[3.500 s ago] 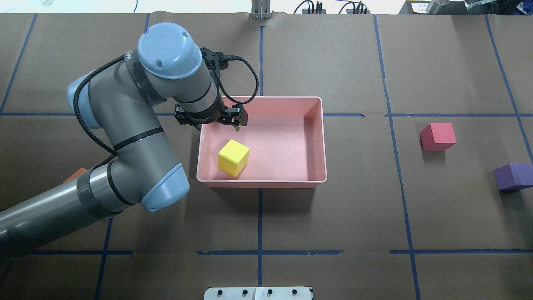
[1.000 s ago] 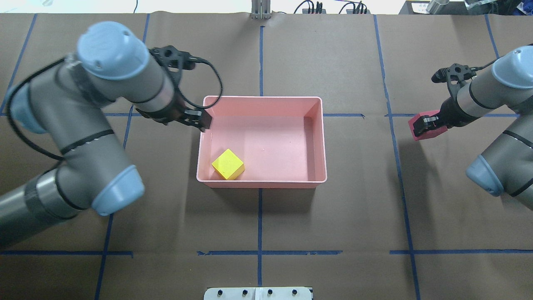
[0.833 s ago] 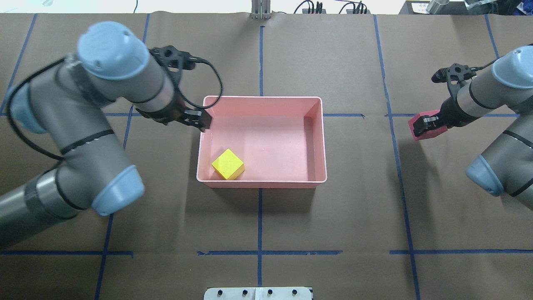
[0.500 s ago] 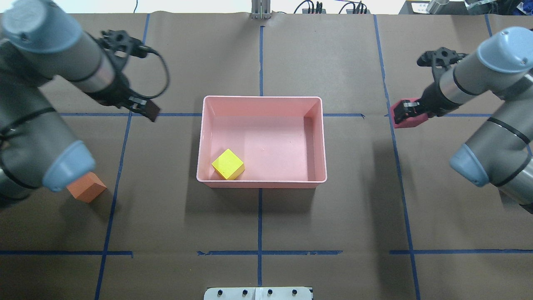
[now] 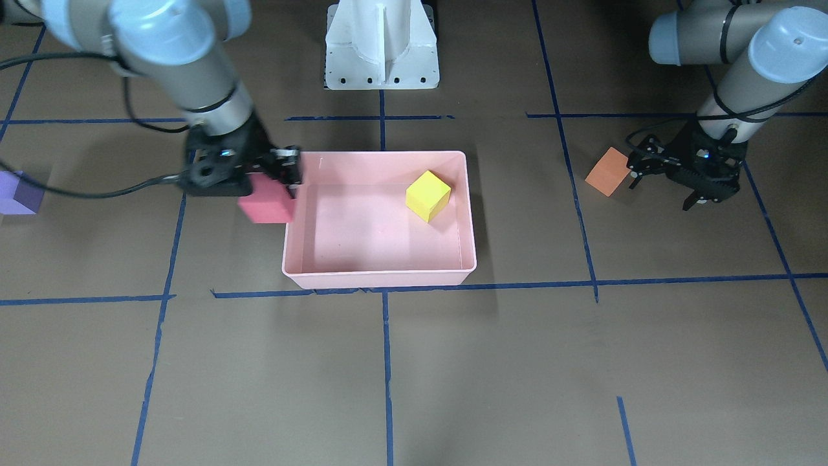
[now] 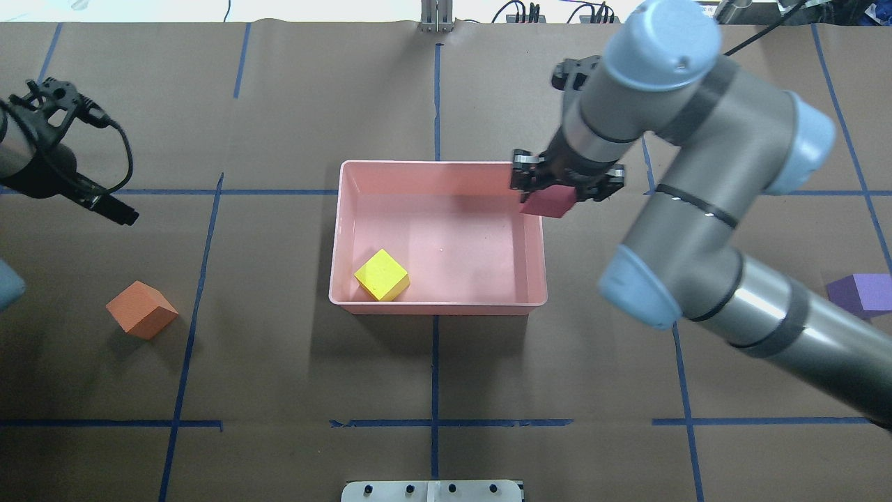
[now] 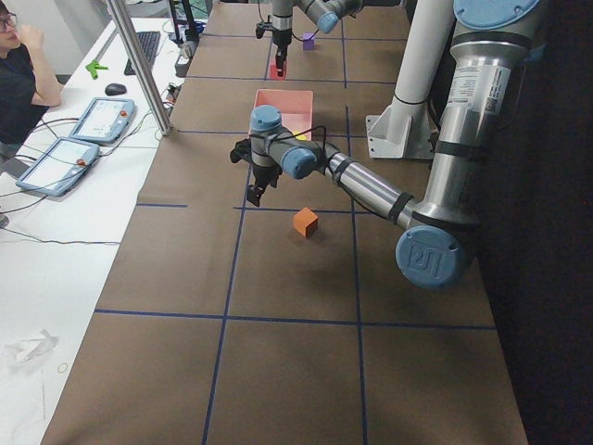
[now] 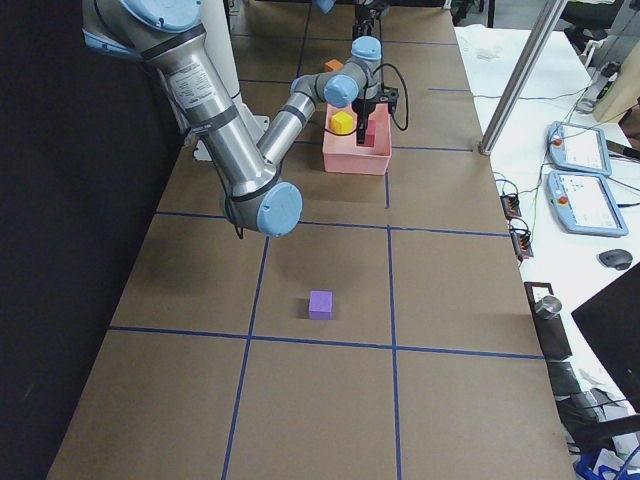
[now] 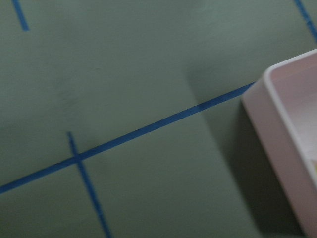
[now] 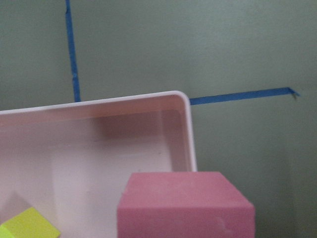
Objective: Place blocks into pink bin with both arms
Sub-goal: 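Place the pink cube in the bin with right gripper while left moves toward orange cube, then grasp the orange cube with the left gripper while the right gripper withdraws from the bin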
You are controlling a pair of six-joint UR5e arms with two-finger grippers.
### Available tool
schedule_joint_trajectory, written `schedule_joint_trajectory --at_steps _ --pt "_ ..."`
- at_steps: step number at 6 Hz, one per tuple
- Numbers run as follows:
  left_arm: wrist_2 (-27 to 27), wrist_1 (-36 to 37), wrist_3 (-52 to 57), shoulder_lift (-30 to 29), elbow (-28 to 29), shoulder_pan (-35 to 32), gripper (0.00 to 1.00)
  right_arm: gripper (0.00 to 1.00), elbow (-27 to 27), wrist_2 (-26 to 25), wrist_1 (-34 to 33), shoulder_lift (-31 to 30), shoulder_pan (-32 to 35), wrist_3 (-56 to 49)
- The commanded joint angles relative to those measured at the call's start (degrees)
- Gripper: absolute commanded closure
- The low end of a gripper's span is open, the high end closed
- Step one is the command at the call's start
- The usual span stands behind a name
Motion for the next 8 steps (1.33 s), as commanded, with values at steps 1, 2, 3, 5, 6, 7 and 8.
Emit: schedule_joint_trajectory --at_steps 1,2,3,5,6,7,8 --pt "-3.5 -6.7 -0.8 4.3 -0.4 0.0 0.0 0.0 -3.7 -5.6 -0.9 5.2 -4.3 5.1" --pt "-2.9 -6.8 -0.4 3.8 -0.5 0.4 0.0 0.0 -3.1 -5.3 -0.9 4.7 -4.2 4.7" --pt "-2.8 -8.9 -0.3 4.0 -1.5 0.5 0.0 0.0 -1.7 -5.0 -0.9 3.7 -4.2 3.8" --pt "-0.8 -13.8 -0.4 7.0 -1.6 3.1 0.0 0.0 -1.2 -0.4 -1.3 2.4 -0.4 -1.6" --pt "4.2 -17.3 -0.9 9.0 -1.7 7.0 0.0 0.0 0.6 1.5 -1.2 -1.1 2.8 -6.9" --pt "6.9 -20.3 -4.0 10.3 -1.6 10.4 0.0 0.0 1.7 2.3 -1.2 -3.5 5.0 -11.7" --pt "9.8 -21.2 -4.3 11.1 -1.6 13.3 0.0 0.0 1.8 2.4 -1.1 -4.2 5.4 -11.9"
